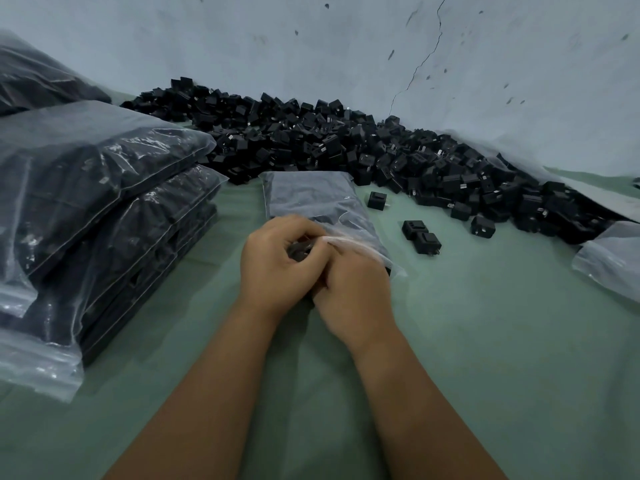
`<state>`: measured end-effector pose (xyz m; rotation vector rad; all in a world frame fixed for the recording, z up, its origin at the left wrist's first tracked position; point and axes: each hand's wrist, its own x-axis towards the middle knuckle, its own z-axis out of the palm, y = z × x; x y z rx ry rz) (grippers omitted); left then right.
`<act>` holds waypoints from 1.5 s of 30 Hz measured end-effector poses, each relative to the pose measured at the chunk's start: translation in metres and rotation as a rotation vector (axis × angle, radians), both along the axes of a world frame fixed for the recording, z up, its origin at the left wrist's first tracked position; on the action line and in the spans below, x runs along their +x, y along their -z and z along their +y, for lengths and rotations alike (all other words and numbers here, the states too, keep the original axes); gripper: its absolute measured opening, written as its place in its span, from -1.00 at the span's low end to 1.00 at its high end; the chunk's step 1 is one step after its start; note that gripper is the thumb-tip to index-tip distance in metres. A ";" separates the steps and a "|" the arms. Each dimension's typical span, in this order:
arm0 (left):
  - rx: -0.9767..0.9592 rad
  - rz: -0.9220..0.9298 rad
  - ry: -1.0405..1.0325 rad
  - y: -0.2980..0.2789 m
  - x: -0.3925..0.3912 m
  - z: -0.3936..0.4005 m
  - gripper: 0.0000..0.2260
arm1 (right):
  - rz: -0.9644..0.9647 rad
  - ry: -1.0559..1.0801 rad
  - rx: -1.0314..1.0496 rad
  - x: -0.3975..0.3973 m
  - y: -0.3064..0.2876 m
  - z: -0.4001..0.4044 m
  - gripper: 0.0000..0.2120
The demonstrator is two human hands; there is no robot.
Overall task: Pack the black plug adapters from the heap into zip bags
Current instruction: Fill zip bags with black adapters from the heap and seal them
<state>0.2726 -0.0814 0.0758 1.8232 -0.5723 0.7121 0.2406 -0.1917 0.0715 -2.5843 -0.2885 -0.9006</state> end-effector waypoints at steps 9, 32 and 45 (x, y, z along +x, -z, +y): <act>0.351 0.003 -0.188 0.009 -0.025 0.017 -0.82 | -0.072 0.380 0.361 -0.041 0.004 -0.037 -0.77; 0.653 0.088 -0.062 0.007 -0.035 0.080 -0.66 | 0.089 0.184 0.251 -0.040 0.010 -0.068 -0.95; 0.589 0.113 -0.180 0.009 -0.034 0.083 -0.77 | 0.137 0.324 0.162 -0.040 0.008 -0.068 -0.95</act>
